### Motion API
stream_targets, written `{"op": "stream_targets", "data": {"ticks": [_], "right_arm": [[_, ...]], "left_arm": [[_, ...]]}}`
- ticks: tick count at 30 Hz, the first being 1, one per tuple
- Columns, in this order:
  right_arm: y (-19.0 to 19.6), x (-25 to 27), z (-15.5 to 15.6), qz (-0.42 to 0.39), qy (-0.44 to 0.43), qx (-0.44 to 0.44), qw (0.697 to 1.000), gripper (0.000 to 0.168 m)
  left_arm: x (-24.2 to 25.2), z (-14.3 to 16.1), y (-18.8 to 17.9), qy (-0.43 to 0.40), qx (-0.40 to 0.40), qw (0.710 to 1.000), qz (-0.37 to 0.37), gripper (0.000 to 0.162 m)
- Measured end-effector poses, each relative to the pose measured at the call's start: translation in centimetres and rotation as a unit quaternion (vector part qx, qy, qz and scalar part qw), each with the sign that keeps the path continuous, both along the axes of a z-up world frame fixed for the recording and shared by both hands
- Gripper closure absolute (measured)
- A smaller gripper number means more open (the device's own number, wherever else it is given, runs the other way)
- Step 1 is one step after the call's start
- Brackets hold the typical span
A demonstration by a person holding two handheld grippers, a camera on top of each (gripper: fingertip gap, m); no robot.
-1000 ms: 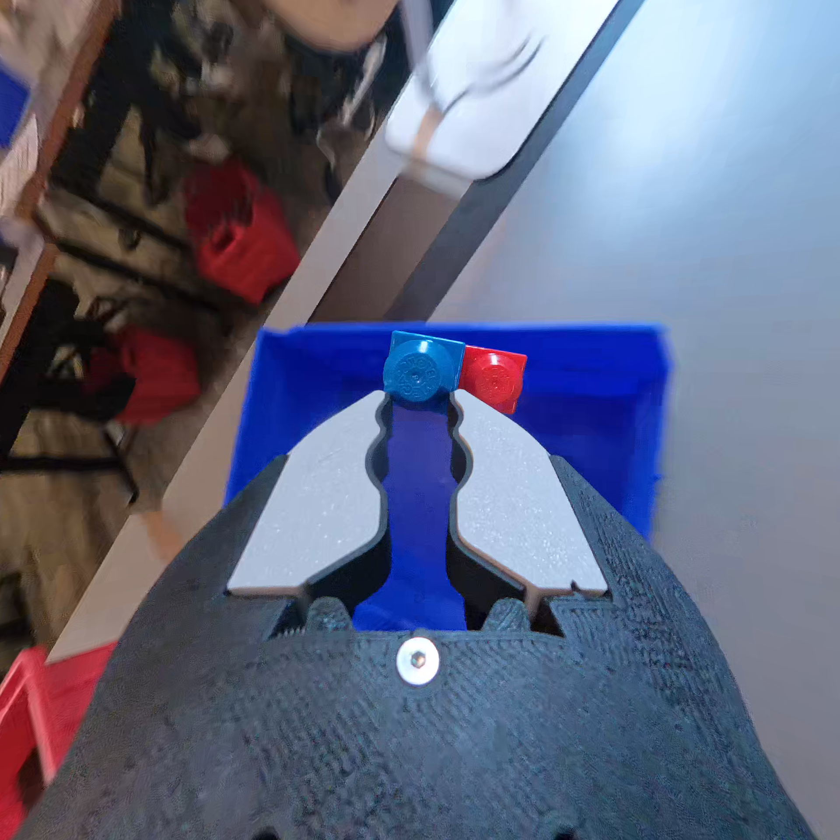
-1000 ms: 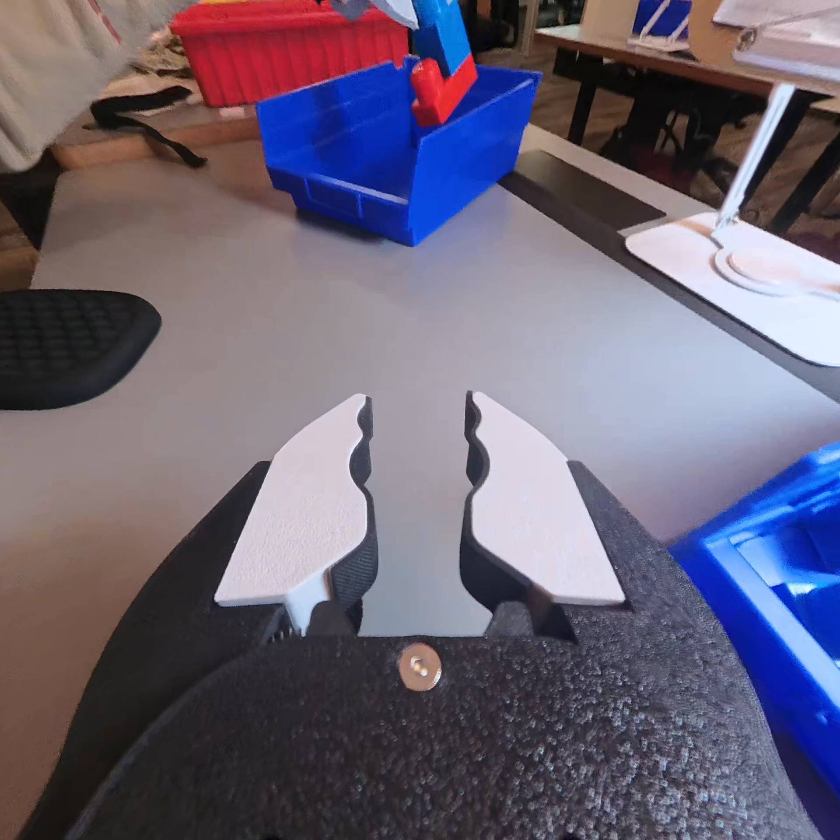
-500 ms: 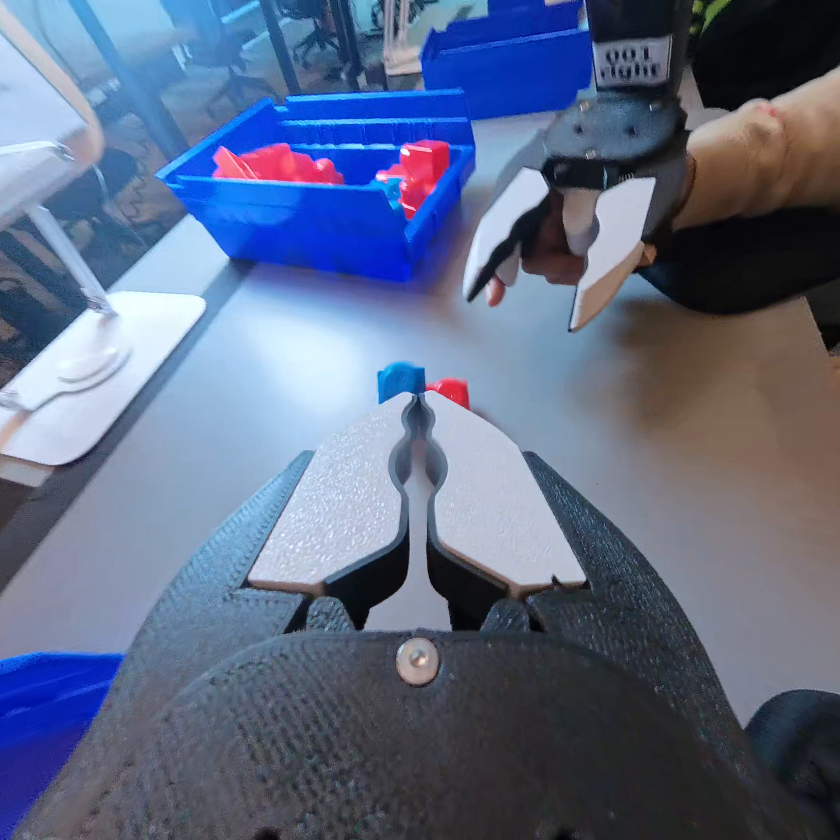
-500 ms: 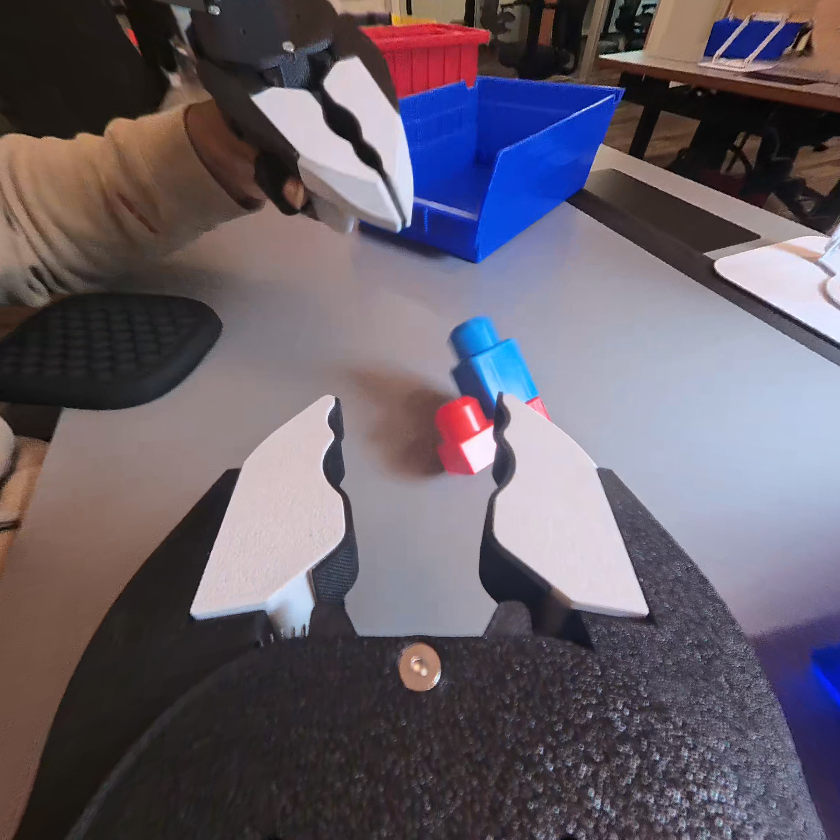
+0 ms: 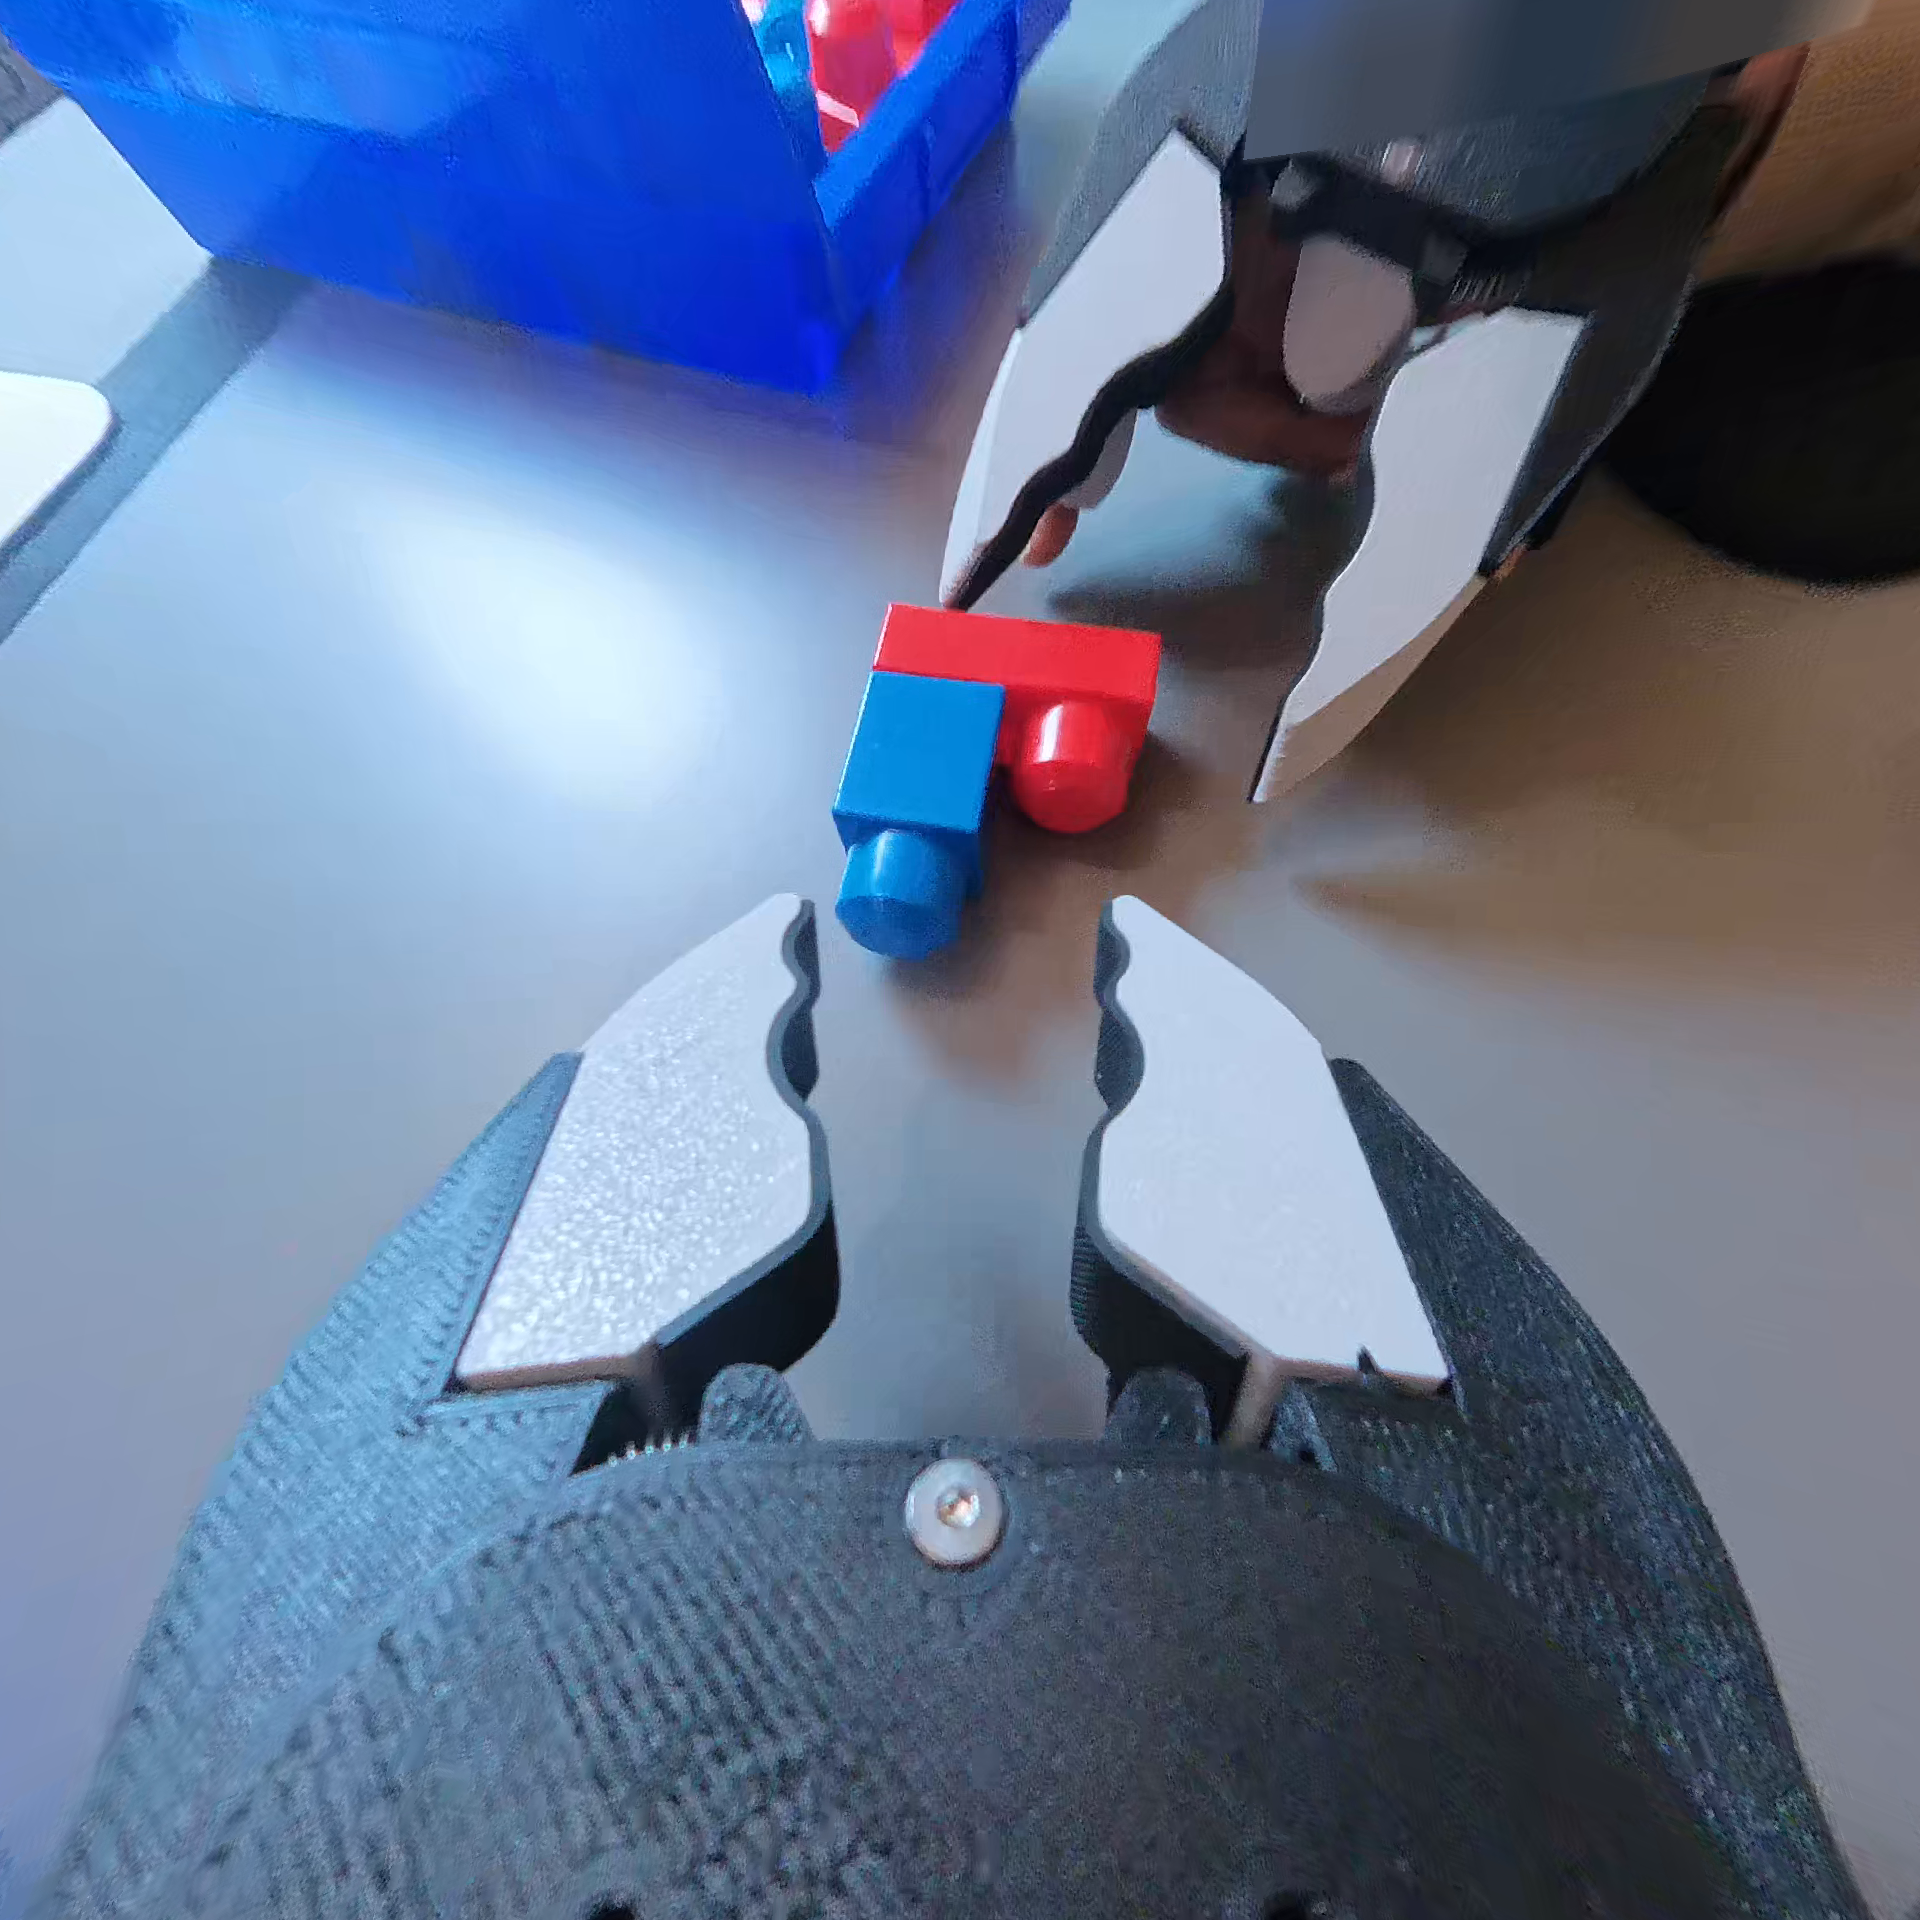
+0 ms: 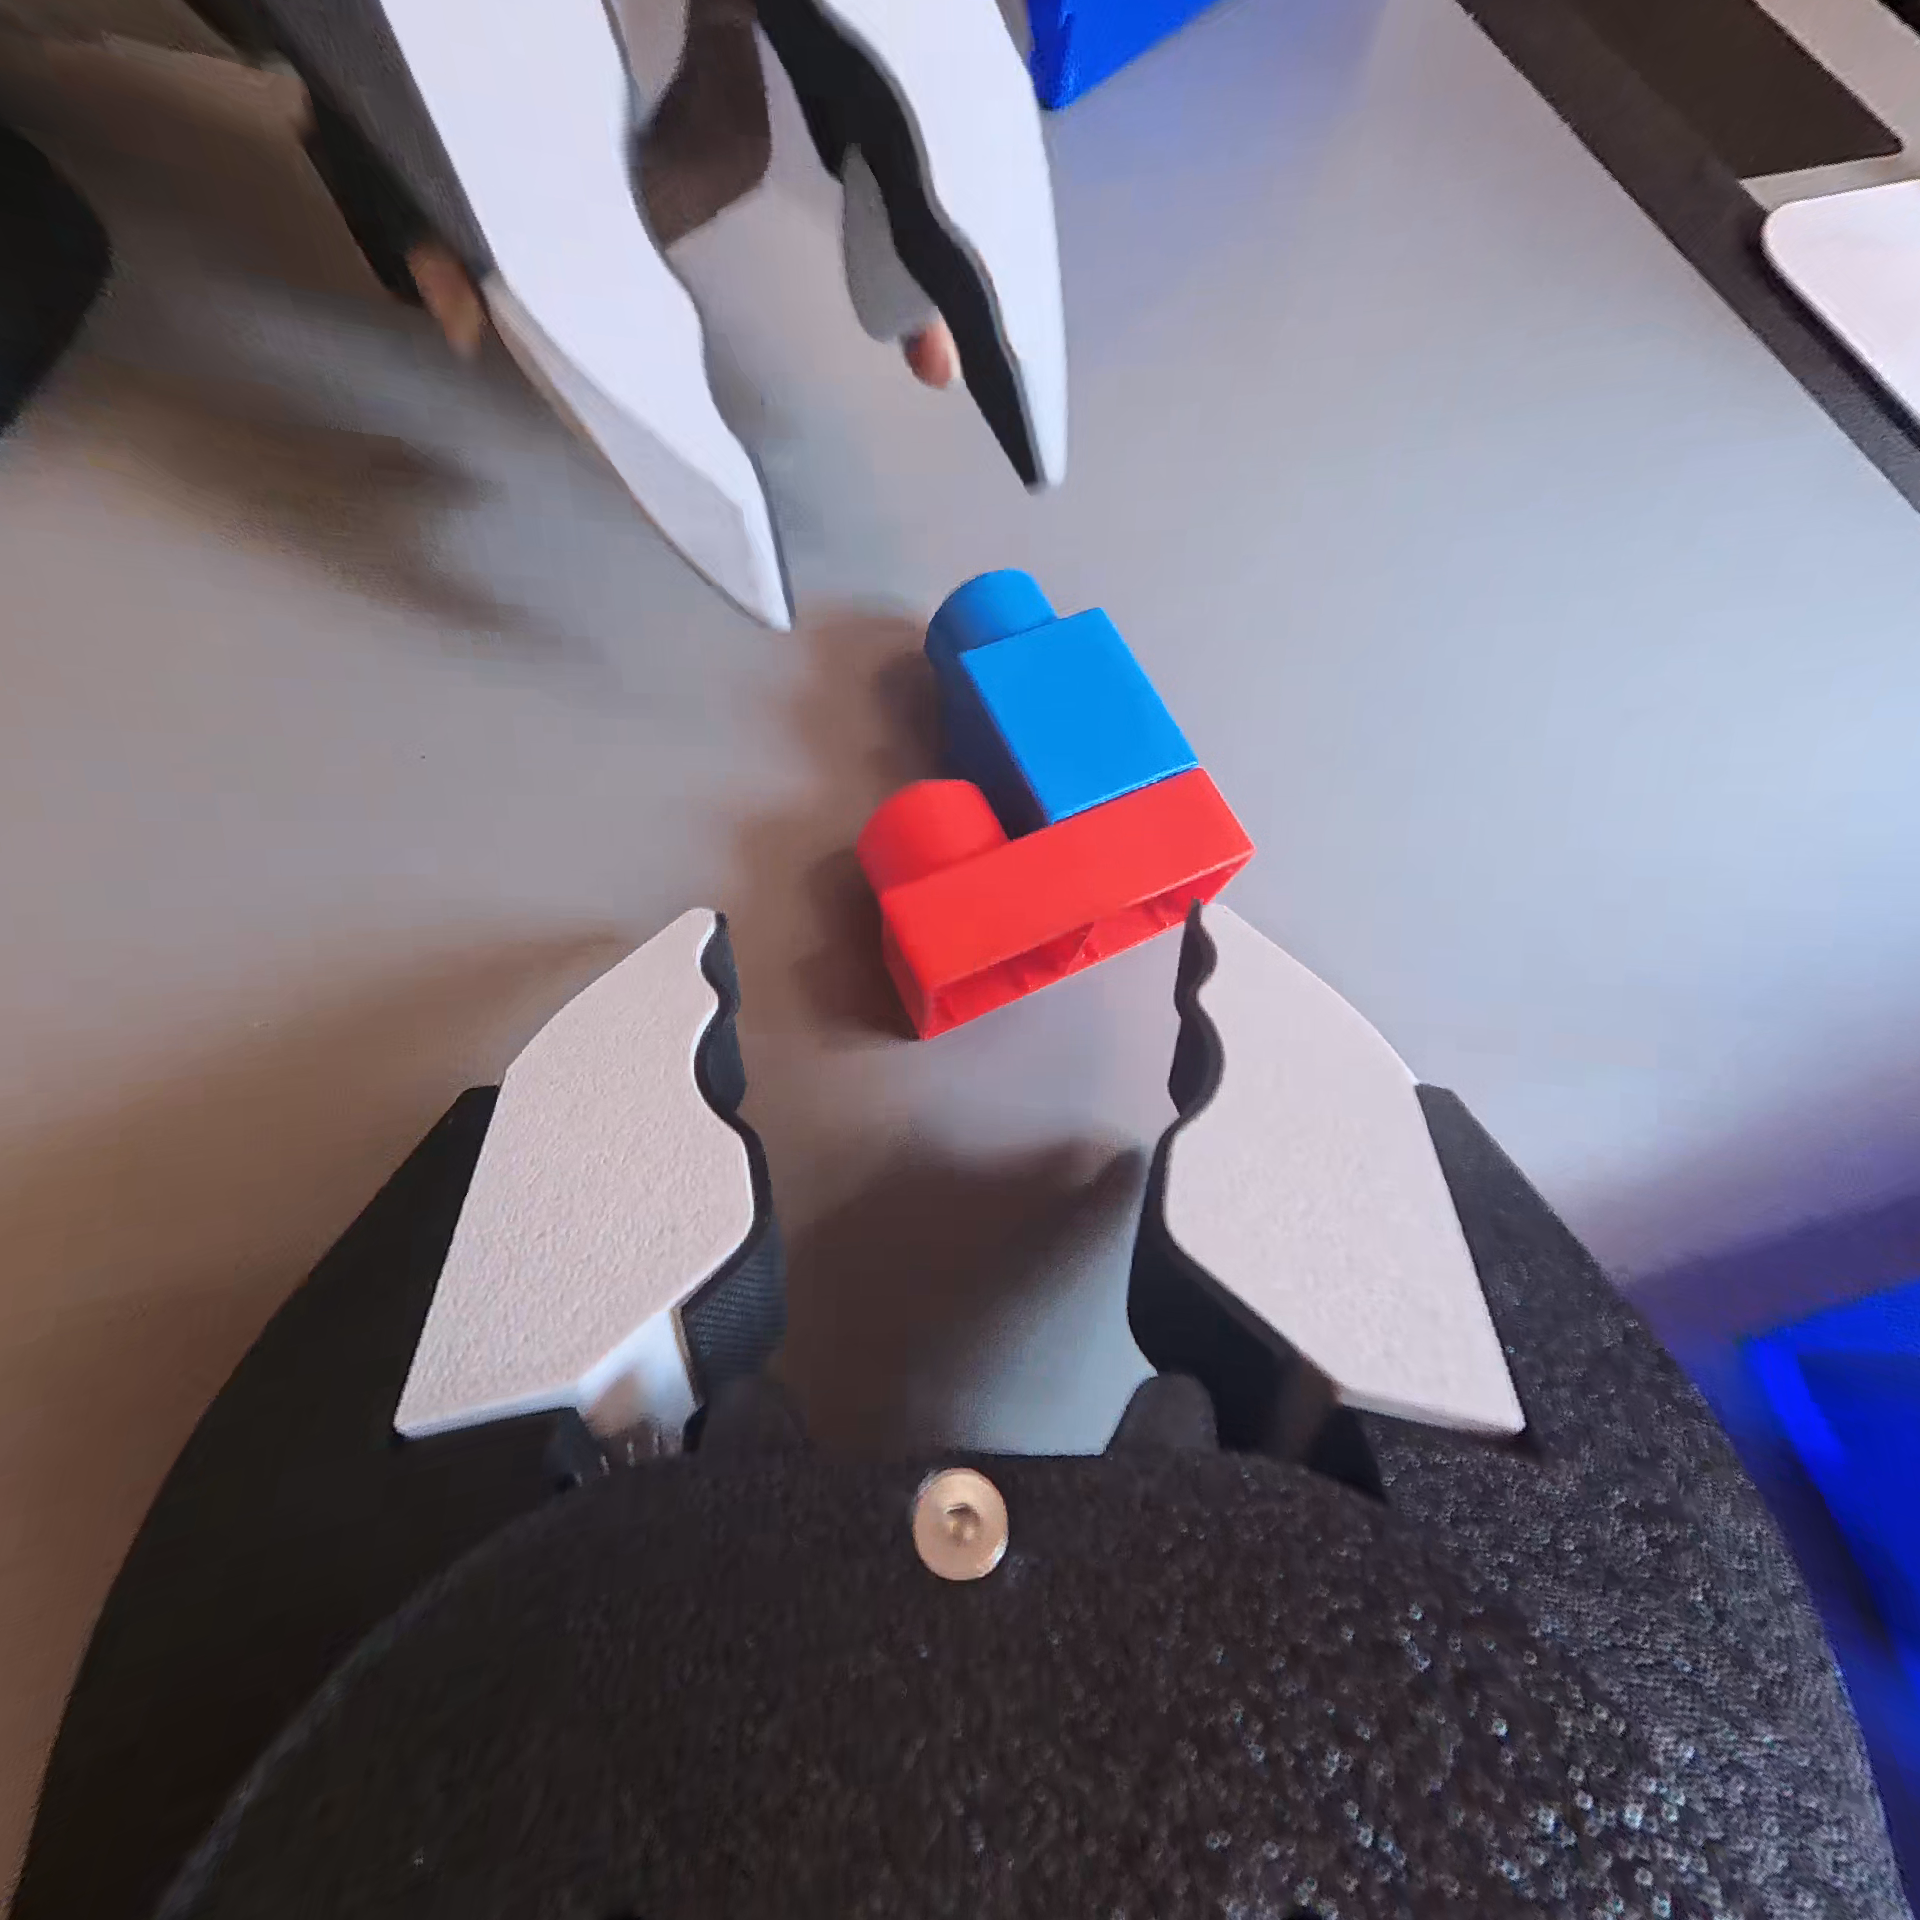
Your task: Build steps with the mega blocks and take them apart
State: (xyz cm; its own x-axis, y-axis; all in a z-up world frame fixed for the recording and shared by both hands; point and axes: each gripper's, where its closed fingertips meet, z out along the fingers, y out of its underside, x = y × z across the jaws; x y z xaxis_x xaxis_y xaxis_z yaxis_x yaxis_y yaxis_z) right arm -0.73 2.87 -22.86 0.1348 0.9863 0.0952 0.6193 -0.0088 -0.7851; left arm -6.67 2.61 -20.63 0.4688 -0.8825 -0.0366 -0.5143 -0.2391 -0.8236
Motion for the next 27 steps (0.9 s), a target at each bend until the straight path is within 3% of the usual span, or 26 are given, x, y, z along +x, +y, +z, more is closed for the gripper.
{"op": "stream_targets", "data": {"ticks": [5,7,8,11,13,17,20,22,23,24,27], "right_arm": [[0.0,0.0,0.3,-0.002,0.006,-0.001,1.0,0.087],[-0.1,0.5,0.6,-0.006,0.013,-0.001,1.0,0.087],[-0.1,0.7,0.9,-0.009,0.02,-0.002,1.0,0.087],[-0.2,1.3,2.3,-0.009,0.059,-0.023,0.998,0.087],[-0.6,1.4,3.7,-0.001,0.104,-0.072,0.992,0.086],[-2.5,1.2,7.6,0.047,0.218,-0.217,0.95,0.085],[-3.9,0.7,9.6,0.069,0.259,-0.261,0.928,0.089],[-4.9,0.0,9.8,0.08,0.259,-0.259,0.927,0.1],[-5.2,-0.3,9.6,0.079,0.254,-0.255,0.93,0.125],[-5.3,-0.4,9.4,0.076,0.245,-0.245,0.935,0.132],[-5.3,-0.2,9.6,0.085,0.226,-0.205,0.949,0.133]], "left_arm": [[2.3,-3.5,2.8,0.078,0.01,0.997,-0.028,0.105],[3.6,-3.6,2.6,0.058,-0.017,0.996,-0.067,0.125],[4.0,-3.6,2.4,0.056,-0.021,0.995,-0.076,0.125],[4.0,-2.3,2.2,0.052,0.053,0.994,-0.077,0.125],[4.0,0.4,1.4,0.025,0.131,0.988,-0.072,0.126],[3.2,5.6,-0.9,0.073,0.341,0.936,-0.051,0.126],[3.5,7.2,-2.9,0.139,0.453,0.879,-0.044,0.126],[4.0,7.1,-3.9,0.173,0.494,0.851,-0.05,0.126],[4.2,6.9,-4.2,0.188,0.504,0.841,-0.054,0.126],[4.3,6.8,-4.4,0.196,0.514,0.833,-0.056,0.126],[3.8,7.0,-4.4,0.183,0.5,0.845,-0.056,0.125]]}}
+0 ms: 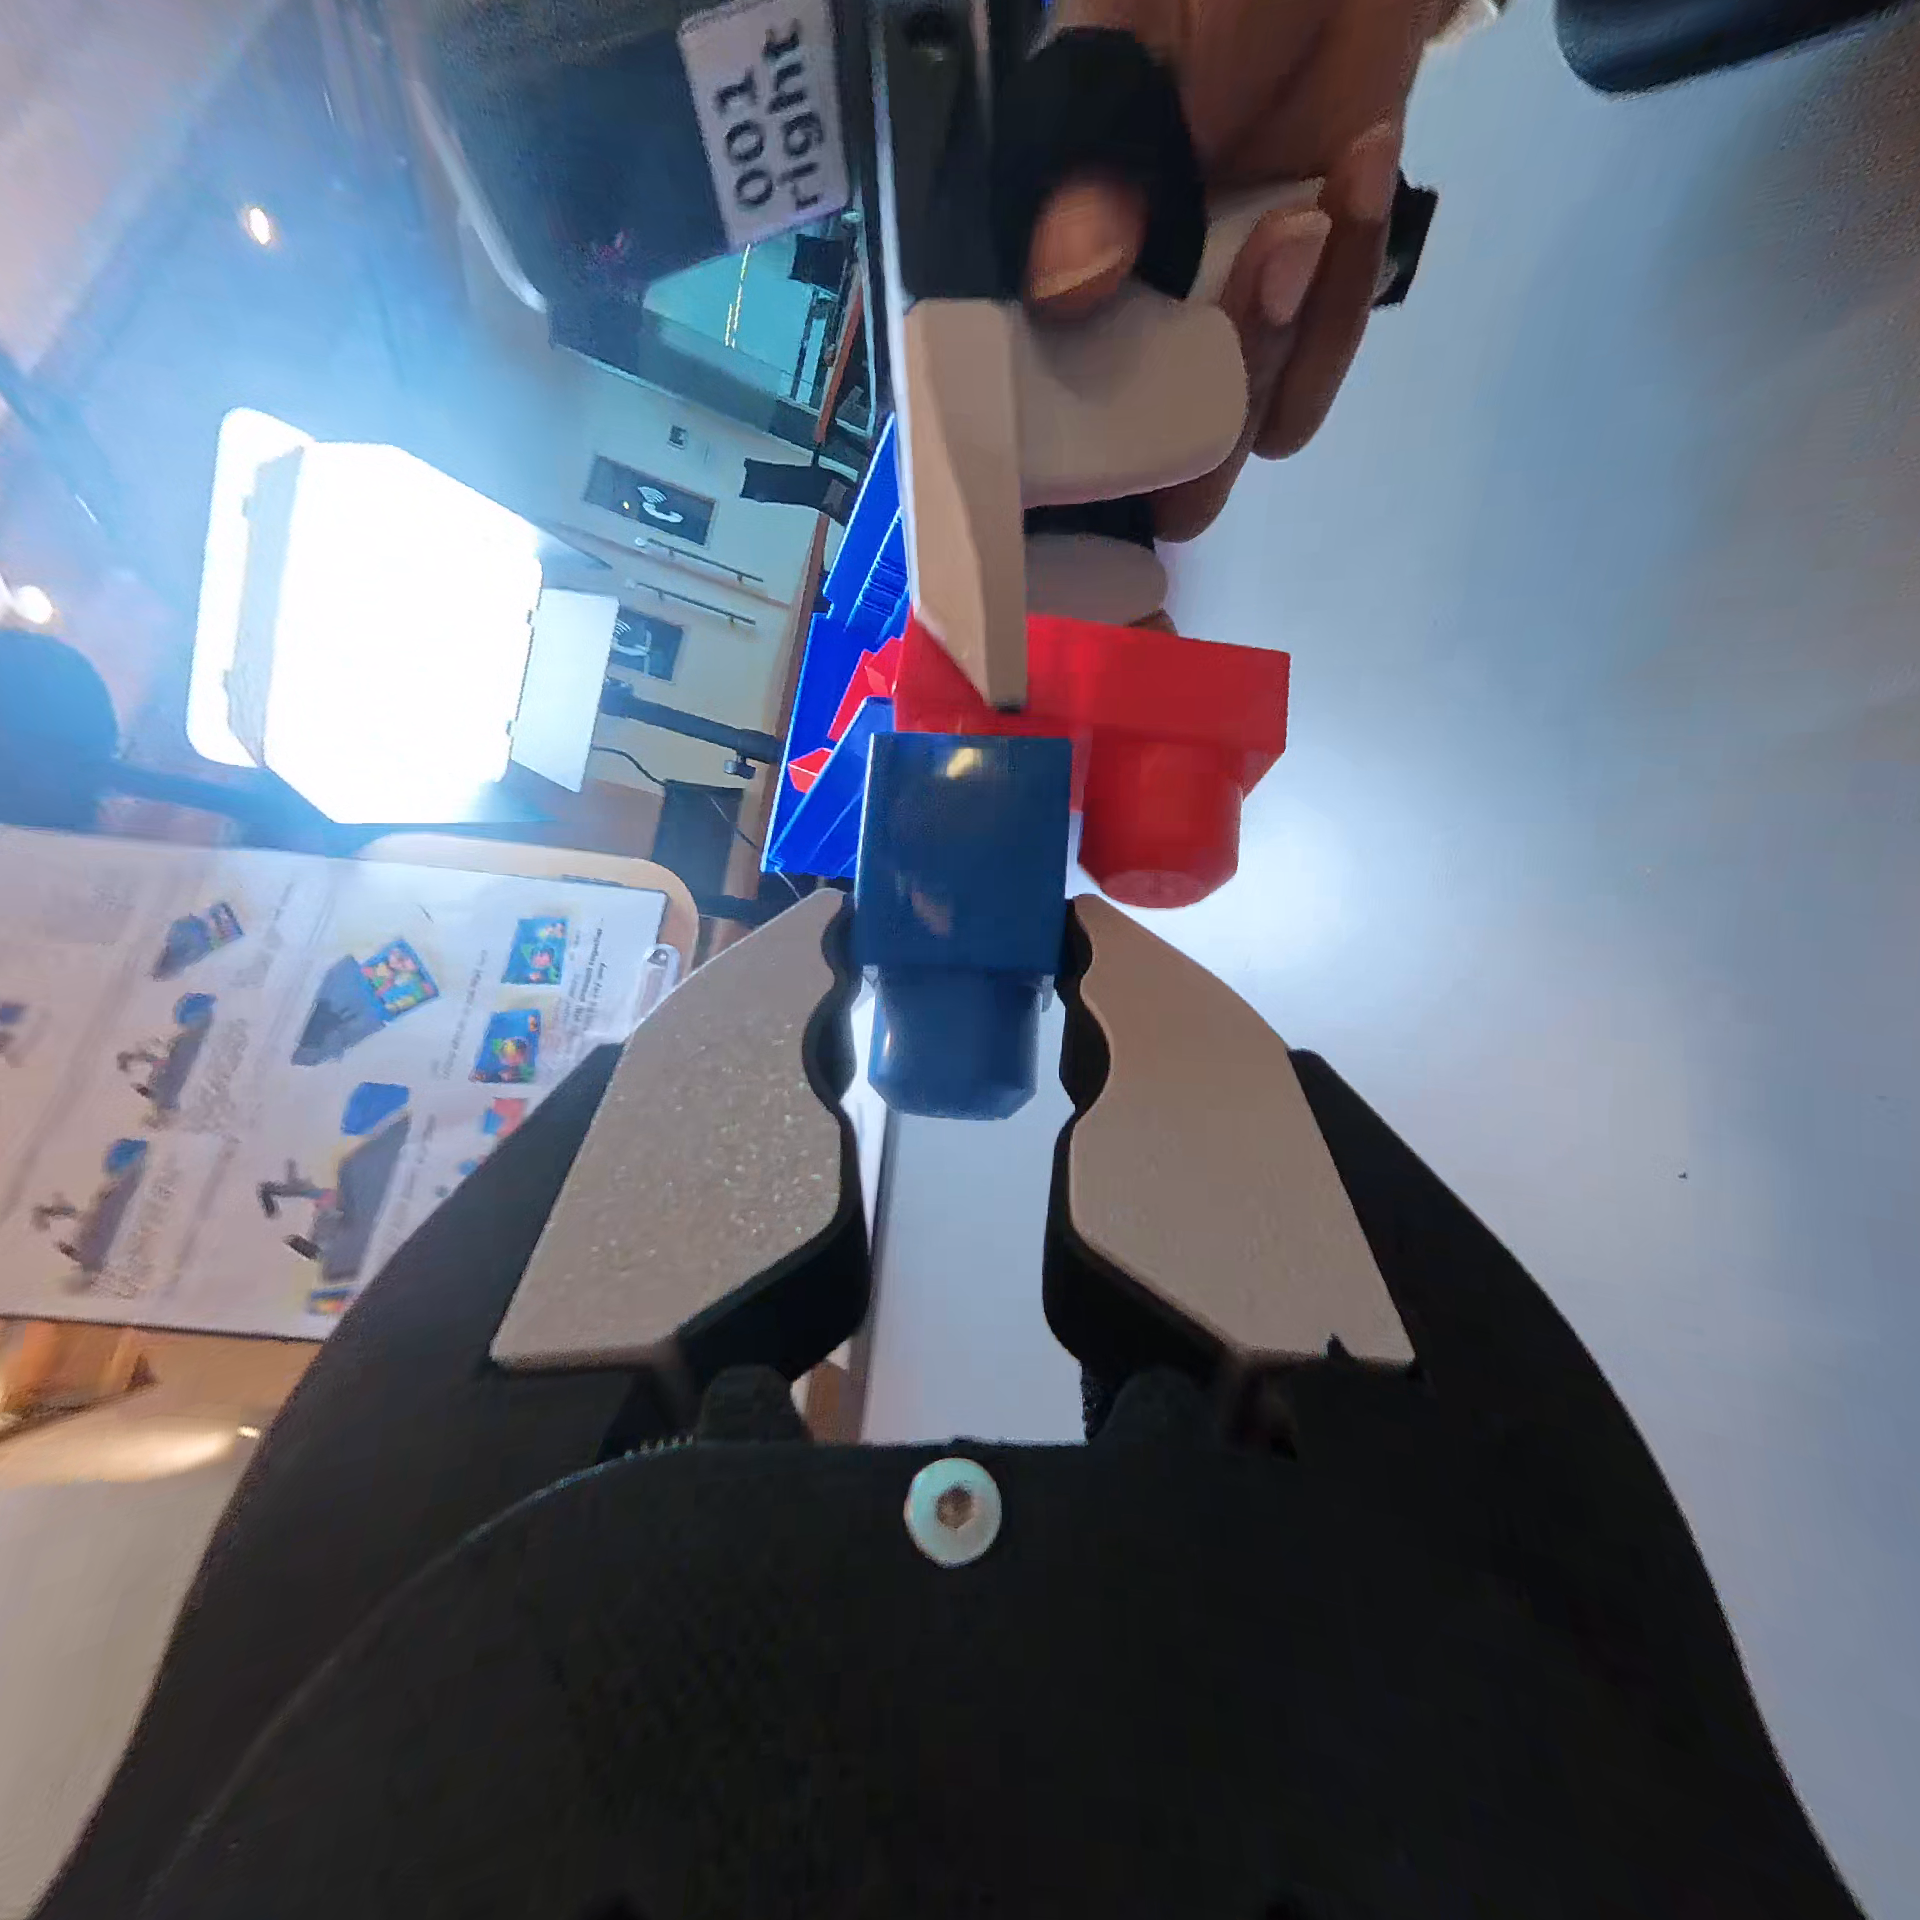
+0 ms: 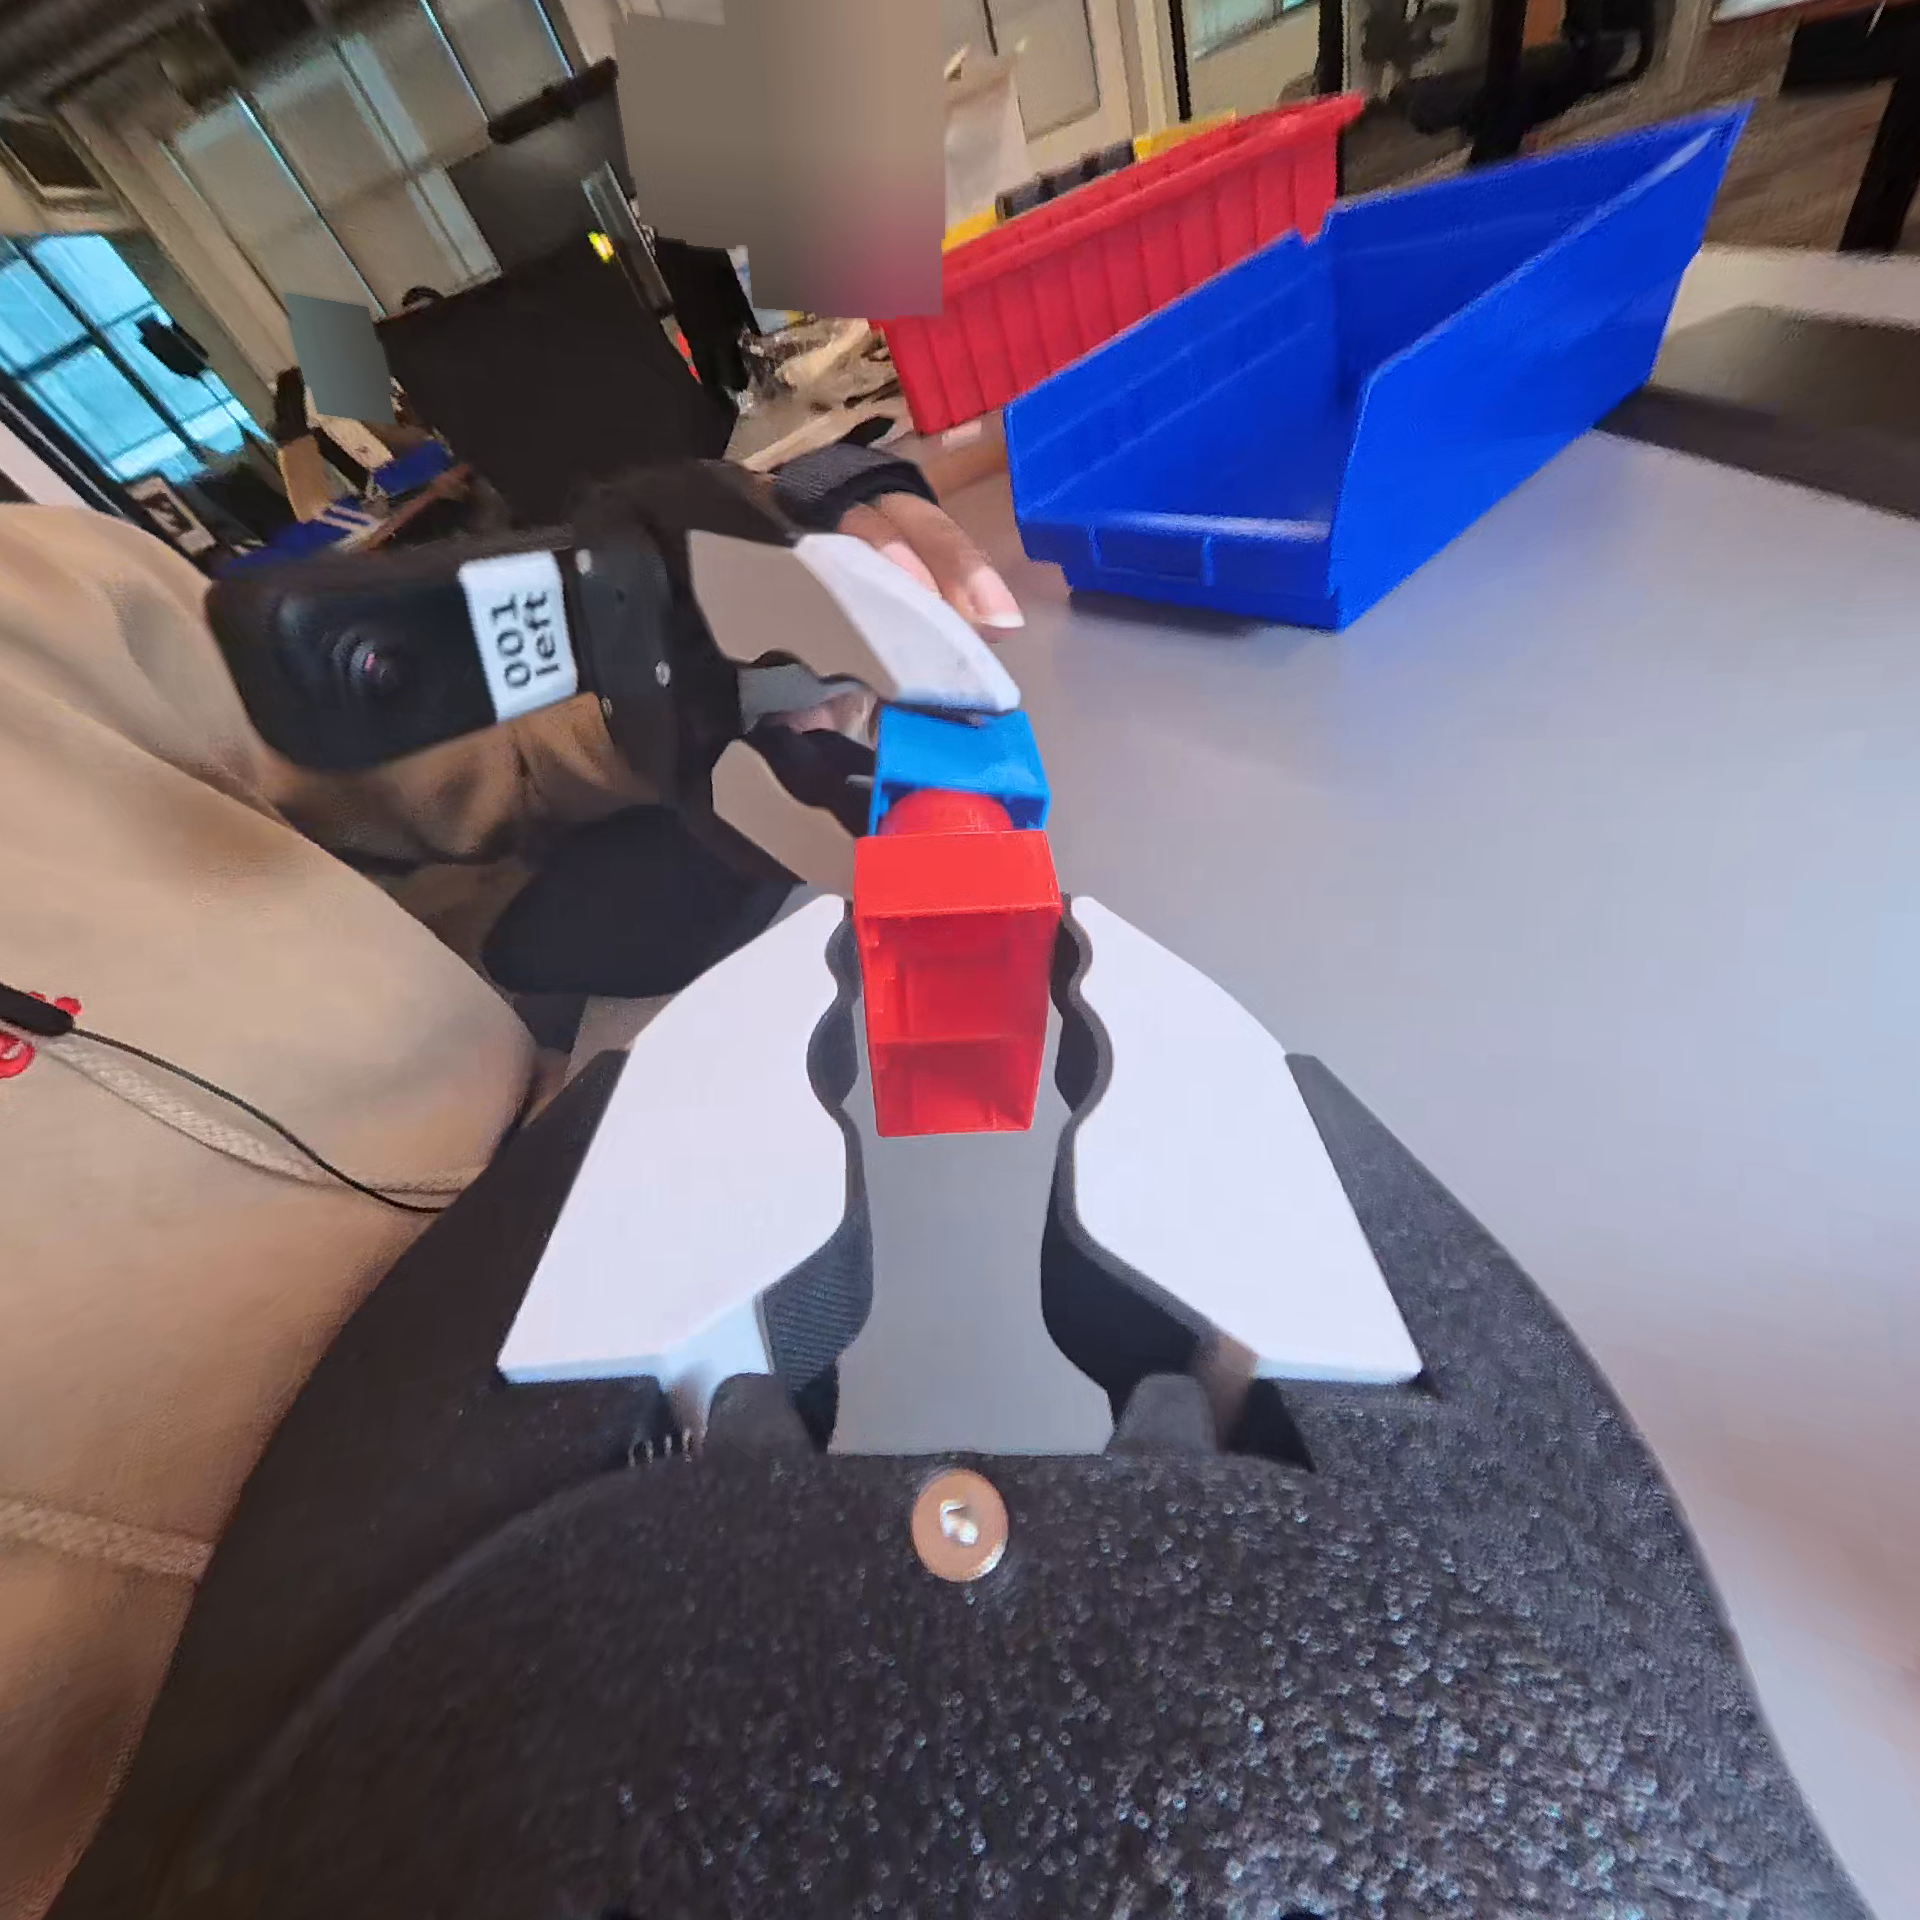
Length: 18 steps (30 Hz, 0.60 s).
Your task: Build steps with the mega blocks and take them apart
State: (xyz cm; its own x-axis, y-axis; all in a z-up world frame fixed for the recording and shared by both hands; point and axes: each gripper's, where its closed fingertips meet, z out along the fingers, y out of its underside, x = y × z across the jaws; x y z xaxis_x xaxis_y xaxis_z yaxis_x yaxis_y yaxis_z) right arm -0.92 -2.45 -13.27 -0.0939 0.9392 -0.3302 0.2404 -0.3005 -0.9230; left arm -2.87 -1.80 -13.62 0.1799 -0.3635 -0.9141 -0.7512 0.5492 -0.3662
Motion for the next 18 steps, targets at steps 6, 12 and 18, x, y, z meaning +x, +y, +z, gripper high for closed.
{"op": "stream_targets", "data": {"ticks": [6,12,18], "right_arm": [[6.4,4.9,2.9,-0.126,-0.006,0.094,0.988,0.133],[20.8,12.5,2.0,-0.338,-0.187,0.19,0.902,0.132],[34.4,17.1,-0.2,-0.435,-0.33,0.181,0.818,0.132]], "left_arm": [[-5.5,3.4,1.2,-0.269,-0.219,0.938,0.017,0.126],[-7.7,0.8,1.4,-0.396,-0.362,0.844,0.006,0.126],[-7.4,-2.0,1.9,-0.369,-0.382,0.847,0.015,0.126]]}}
